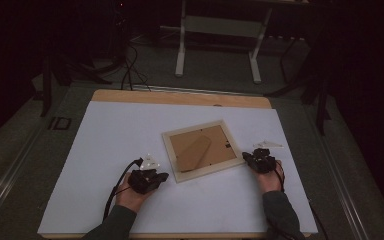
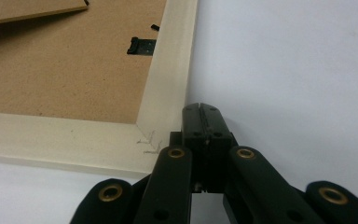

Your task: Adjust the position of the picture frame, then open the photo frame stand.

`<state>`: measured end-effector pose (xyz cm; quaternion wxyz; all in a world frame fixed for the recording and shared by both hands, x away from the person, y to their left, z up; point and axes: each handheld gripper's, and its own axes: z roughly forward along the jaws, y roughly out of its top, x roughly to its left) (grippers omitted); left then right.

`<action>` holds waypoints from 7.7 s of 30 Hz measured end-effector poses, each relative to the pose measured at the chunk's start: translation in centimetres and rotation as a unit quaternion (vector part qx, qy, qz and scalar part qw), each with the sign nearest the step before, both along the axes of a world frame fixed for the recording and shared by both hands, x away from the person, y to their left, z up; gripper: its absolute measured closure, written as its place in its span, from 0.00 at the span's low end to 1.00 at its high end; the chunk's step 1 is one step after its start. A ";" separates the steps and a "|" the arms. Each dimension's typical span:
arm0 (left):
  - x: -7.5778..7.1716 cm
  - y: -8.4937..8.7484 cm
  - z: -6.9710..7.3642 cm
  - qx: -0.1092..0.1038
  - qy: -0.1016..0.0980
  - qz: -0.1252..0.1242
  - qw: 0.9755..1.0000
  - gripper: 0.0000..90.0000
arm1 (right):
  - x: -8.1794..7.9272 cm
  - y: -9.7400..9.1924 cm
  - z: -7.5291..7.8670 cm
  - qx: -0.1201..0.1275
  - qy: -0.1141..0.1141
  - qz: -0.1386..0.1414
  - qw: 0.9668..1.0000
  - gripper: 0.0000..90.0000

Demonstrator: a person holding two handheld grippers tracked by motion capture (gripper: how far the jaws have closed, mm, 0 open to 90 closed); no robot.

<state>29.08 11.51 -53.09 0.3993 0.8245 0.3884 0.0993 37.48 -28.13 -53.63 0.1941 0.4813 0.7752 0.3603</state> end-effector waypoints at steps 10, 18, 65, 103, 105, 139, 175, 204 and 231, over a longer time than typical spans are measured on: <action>1.1 0.5 -0.6 0.008 0.007 0.030 0.999 1.00 | -0.4 0.4 0.0 0.000 0.003 0.005 1.000 1.00; 1.7 0.9 -0.9 0.005 0.018 0.045 0.999 0.98 | -0.7 0.7 0.1 0.000 0.006 0.009 1.000 1.00; 3.4 3.1 -0.6 -0.002 0.048 0.089 0.995 1.00 | -1.4 3.6 -0.1 0.018 0.016 0.048 0.999 1.00; 3.0 3.9 -0.4 -0.004 0.047 0.102 0.994 1.00 | -1.6 4.6 -0.1 0.010 0.013 0.061 0.998 1.00; 2.9 3.8 -0.4 -0.006 0.048 0.102 0.994 1.00 | -1.6 4.5 -0.2 0.011 0.012 0.059 0.998 1.00; 3.1 4.6 -0.1 -0.021 0.035 0.126 0.991 0.82 | -1.5 4.2 0.4 0.001 0.001 0.069 0.998 0.98; 6.3 2.9 5.4 -0.044 0.000 0.049 0.998 0.55 | -1.5 4.1 0.9 0.025 0.003 0.082 0.996 0.91; 9.7 0.0 4.1 -0.021 0.045 -0.015 0.999 0.39 | -1.5 4.0 0.8 0.024 0.003 0.084 0.996 0.90; 11.4 -1.8 2.6 -0.015 0.079 -0.051 0.995 0.37 | -1.5 3.9 0.7 0.023 0.005 0.084 0.996 0.90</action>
